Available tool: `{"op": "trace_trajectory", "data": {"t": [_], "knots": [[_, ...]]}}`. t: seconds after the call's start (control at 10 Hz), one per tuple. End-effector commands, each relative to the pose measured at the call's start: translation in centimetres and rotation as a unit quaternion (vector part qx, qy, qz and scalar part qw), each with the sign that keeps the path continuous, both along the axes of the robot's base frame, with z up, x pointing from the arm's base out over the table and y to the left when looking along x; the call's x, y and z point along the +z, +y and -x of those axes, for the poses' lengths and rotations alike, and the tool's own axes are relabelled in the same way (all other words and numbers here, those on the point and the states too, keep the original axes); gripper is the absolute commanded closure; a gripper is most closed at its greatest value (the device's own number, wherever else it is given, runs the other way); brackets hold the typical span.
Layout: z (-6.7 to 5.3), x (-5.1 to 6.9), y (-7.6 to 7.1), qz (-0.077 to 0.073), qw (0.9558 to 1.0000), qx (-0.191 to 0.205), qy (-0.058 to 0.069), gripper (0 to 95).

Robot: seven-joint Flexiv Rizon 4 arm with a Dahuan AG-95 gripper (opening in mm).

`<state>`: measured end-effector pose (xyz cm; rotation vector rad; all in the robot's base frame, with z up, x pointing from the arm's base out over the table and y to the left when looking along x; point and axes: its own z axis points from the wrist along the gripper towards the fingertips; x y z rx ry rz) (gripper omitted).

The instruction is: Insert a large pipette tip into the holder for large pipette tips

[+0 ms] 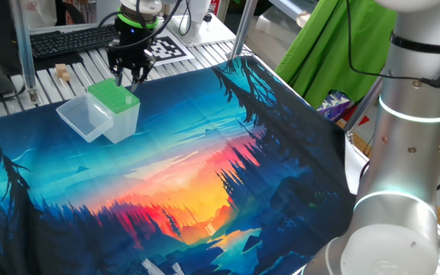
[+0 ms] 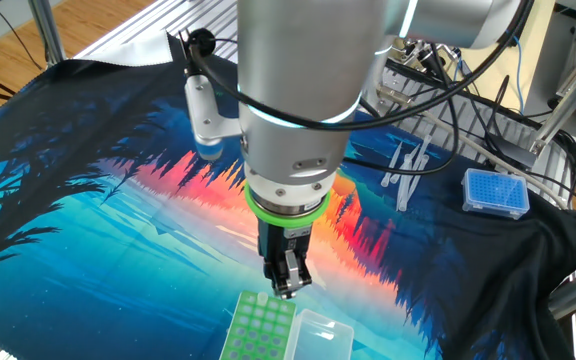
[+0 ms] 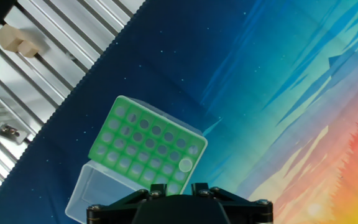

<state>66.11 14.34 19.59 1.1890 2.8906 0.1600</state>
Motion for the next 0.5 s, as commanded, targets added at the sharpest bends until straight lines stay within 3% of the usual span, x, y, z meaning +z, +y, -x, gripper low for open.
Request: {"op": "trace_trajectory", "data": {"t": [0.1,0.5], "knots": [[0.01,0.03,-0.07,0.004,1.0000,0.002,0.001,76.0],[0.02,0.03,-0.07,0.002,1.0000,-0.007,0.003,76.0]]}}
